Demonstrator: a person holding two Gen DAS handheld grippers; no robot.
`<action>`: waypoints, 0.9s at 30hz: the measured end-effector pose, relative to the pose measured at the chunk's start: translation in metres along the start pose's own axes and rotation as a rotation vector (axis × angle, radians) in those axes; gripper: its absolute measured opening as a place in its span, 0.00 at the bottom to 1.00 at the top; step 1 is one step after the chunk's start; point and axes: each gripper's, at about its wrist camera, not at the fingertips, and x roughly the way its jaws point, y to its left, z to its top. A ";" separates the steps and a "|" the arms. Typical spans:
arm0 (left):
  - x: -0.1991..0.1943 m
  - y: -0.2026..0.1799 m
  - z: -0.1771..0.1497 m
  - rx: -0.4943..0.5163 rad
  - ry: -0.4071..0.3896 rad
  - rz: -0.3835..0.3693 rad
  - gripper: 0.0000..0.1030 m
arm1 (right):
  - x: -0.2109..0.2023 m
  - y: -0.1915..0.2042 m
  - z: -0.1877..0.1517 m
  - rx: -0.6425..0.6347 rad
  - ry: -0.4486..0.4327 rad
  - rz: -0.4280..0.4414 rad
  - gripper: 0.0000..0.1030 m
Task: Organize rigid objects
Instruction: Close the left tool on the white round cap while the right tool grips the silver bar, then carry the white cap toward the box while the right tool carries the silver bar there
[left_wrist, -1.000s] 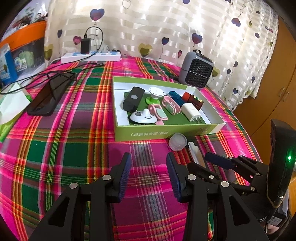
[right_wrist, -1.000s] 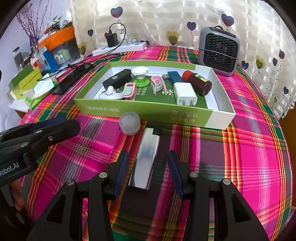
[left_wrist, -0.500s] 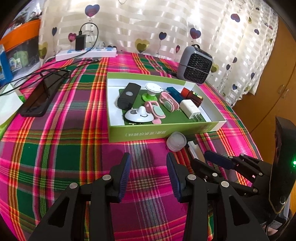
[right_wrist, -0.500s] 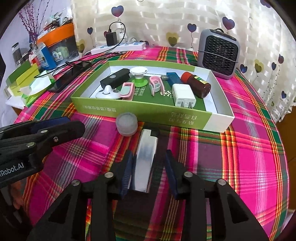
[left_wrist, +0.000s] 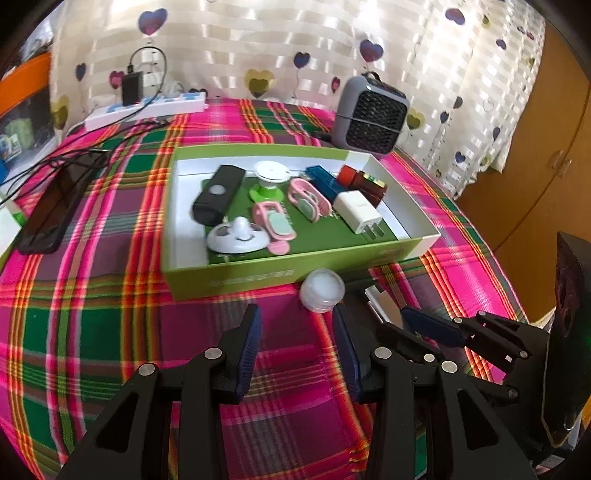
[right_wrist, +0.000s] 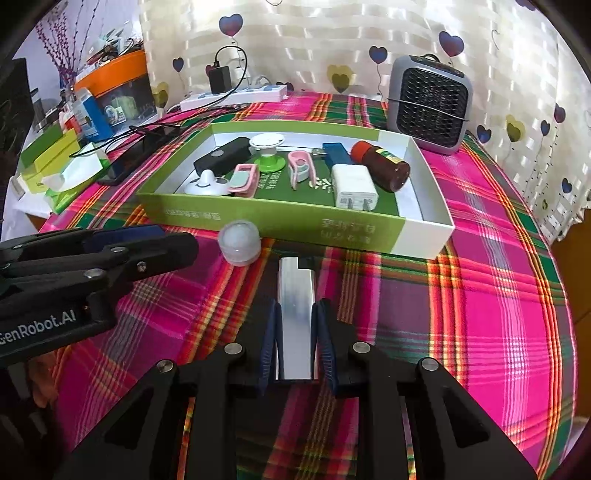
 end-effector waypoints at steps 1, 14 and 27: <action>0.001 -0.002 0.001 0.003 0.002 -0.002 0.38 | 0.000 -0.003 0.000 0.006 0.000 0.002 0.23; 0.022 -0.023 0.012 0.038 0.023 0.042 0.38 | -0.013 -0.026 -0.006 0.043 -0.024 -0.006 0.23; 0.032 -0.029 0.014 0.053 0.025 0.095 0.38 | -0.017 -0.033 -0.009 0.058 -0.032 0.011 0.23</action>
